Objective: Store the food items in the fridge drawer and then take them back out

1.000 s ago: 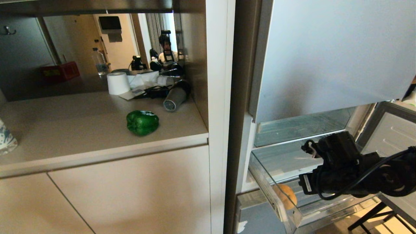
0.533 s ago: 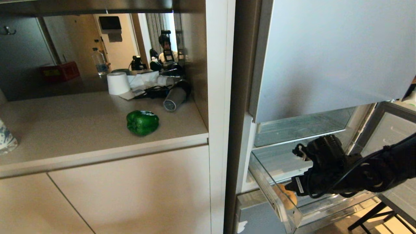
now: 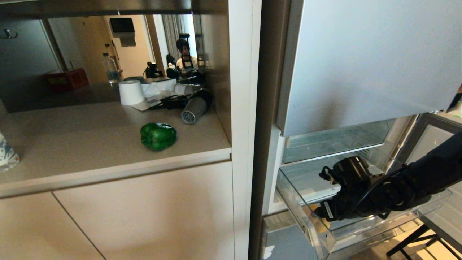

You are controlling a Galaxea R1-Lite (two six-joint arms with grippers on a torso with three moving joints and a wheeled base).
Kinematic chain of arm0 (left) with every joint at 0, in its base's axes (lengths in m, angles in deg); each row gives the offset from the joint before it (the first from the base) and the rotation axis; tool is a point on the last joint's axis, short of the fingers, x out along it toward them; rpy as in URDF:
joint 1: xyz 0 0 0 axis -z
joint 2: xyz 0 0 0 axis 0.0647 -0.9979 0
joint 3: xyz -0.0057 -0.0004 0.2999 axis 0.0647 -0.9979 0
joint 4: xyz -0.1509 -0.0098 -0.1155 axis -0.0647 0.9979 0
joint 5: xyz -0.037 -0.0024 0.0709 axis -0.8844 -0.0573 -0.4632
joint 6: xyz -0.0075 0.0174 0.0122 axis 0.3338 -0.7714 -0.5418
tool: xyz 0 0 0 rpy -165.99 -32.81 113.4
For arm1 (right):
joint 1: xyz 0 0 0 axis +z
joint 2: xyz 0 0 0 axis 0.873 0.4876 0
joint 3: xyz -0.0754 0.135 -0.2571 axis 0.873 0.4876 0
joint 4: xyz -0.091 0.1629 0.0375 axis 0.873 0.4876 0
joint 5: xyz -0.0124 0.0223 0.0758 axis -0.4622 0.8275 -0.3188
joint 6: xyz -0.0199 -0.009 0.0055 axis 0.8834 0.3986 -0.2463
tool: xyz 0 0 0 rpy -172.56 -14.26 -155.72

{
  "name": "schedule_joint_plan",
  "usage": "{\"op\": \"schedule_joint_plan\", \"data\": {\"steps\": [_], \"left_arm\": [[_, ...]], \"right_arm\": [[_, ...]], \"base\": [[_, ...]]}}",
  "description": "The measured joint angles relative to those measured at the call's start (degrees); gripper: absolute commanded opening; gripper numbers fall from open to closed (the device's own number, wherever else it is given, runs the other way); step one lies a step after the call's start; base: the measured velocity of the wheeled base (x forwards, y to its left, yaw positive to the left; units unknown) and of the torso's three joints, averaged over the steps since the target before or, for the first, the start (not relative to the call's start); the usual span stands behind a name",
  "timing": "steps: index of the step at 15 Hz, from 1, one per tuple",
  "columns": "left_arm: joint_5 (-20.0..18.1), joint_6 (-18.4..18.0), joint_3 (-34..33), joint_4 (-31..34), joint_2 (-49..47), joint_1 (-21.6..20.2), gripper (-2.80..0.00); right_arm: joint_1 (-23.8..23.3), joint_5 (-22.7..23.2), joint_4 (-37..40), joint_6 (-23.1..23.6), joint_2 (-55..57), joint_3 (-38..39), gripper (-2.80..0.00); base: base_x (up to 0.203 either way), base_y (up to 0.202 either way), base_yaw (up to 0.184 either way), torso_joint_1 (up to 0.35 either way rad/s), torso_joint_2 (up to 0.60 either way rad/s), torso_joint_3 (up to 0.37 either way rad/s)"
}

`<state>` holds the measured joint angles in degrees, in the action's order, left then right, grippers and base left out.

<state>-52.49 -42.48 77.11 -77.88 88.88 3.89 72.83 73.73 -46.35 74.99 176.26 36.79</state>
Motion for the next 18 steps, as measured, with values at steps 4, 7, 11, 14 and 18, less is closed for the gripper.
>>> {"op": "schedule_joint_plan", "data": {"steps": [4, 7, 11, 14, 18], "left_arm": [[0.0, 0.0, 0.0, 0.0, 0.0, 0.0, -2.80], [0.0, 0.0, 0.0, 0.0, 0.0, 0.0, -2.80], [0.0, 0.0, 0.0, 0.0, 0.0, 0.0, -2.80], [0.0, 0.0, 0.0, 0.0, 0.0, 0.0, -2.80], [0.0, 0.0, 0.0, 0.0, 0.0, 0.0, -2.80]], "right_arm": [[-1.8, 0.4, -0.1, 1.4, 2.1, -0.8, 0.00], [-2.2, 0.6, 0.0, 1.7, 3.1, -1.5, 0.00], [-2.3, 0.6, 0.0, 2.6, 4.1, -2.8, 0.00], [-3.5, 0.3, 0.8, 2.8, 4.0, -4.6, 0.00], [-5.2, 0.2, 4.2, 4.0, 2.1, -6.2, 0.00]], "base": [[0.000, 0.000, 0.000, 0.000, 0.00, 0.000], [0.000, 0.000, 0.000, 0.000, 0.00, 0.000], [0.000, 0.000, 0.000, 0.000, 0.00, 0.000], [0.000, 0.000, 0.000, 0.000, 0.00, 0.000], [0.000, 0.000, 0.000, 0.000, 0.00, 0.000]]}}
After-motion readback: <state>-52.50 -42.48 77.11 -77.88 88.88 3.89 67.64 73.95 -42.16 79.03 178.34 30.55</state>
